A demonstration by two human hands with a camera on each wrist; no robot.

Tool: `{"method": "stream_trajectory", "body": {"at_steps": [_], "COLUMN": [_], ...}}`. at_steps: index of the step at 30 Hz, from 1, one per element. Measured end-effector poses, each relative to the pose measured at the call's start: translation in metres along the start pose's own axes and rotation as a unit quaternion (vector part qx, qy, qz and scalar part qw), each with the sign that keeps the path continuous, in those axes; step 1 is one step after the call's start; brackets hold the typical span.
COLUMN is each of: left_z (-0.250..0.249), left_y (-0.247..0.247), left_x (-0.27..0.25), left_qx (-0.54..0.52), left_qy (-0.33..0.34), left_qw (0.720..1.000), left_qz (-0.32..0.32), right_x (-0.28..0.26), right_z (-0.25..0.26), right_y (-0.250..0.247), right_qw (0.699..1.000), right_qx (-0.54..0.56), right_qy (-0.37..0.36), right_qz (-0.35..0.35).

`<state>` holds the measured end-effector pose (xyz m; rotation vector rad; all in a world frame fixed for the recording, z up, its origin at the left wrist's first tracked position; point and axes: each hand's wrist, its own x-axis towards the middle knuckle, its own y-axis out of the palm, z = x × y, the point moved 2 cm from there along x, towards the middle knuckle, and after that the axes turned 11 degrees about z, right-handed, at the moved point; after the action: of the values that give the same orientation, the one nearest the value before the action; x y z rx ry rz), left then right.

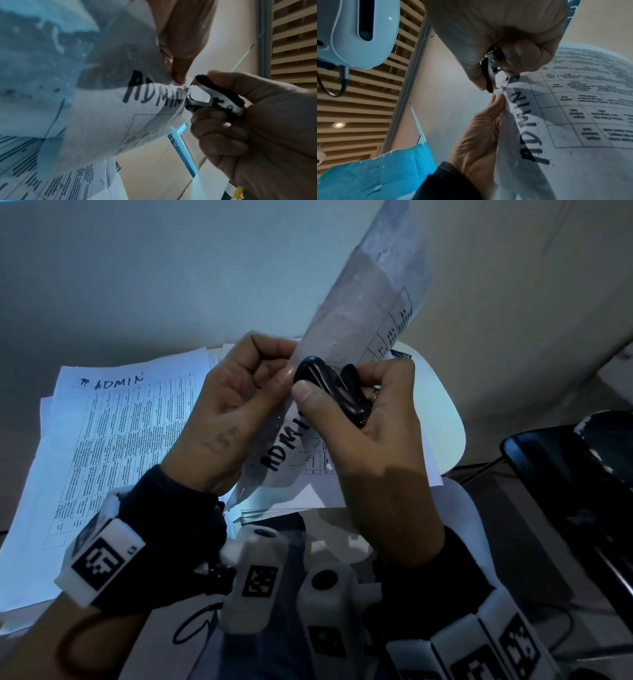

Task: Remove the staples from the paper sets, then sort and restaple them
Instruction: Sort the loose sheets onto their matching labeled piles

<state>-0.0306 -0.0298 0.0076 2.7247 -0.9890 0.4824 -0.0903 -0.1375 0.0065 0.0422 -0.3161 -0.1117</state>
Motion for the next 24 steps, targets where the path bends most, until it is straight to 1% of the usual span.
{"method": "stream_trajectory", "body": {"at_steps": [5, 11, 17, 19, 21, 24], "left_z": [-0.0021, -0.0026, -0.0055, -0.0062, -0.006, -0.0065], "left_y": [-0.0014, 0.0028, 0.0027, 0.0014, -0.0009, -0.0042], "left_x": [0.0015, -0.0004, 0.0008, 0.0018, 0.0028, 0.0045], "left_qx": [0.016, 0.009, 0.023, 0.016, -0.013, -0.038], "left_qy": [-0.002, 0.023, 0.031, 0.024, 0.005, -0.03], "left_qw": [1.0, 1.0, 0.999, 1.0, 1.0, 0.999], "left_qz": [0.006, 0.0, -0.006, -0.008, -0.005, 0.014], "right_x": [-0.0015, -0.0048, -0.0037, -0.0032, -0.0034, -0.0043], "right_z": [0.0046, 0.0078, 0.009, 0.0097, 0.0106, 0.0105], "right_y": [0.0037, 0.0073, 0.0071, 0.0066, 0.006, 0.0045], "right_qw": [0.999, 0.999, 0.999, 0.999, 0.996, 0.979], "right_qx": [-0.05, 0.02, 0.008, -0.023, -0.091, -0.199], "right_qy": [0.002, -0.004, -0.006, -0.008, -0.013, -0.029], "right_qz": [-0.011, -0.035, -0.034, -0.031, -0.019, 0.003]}}
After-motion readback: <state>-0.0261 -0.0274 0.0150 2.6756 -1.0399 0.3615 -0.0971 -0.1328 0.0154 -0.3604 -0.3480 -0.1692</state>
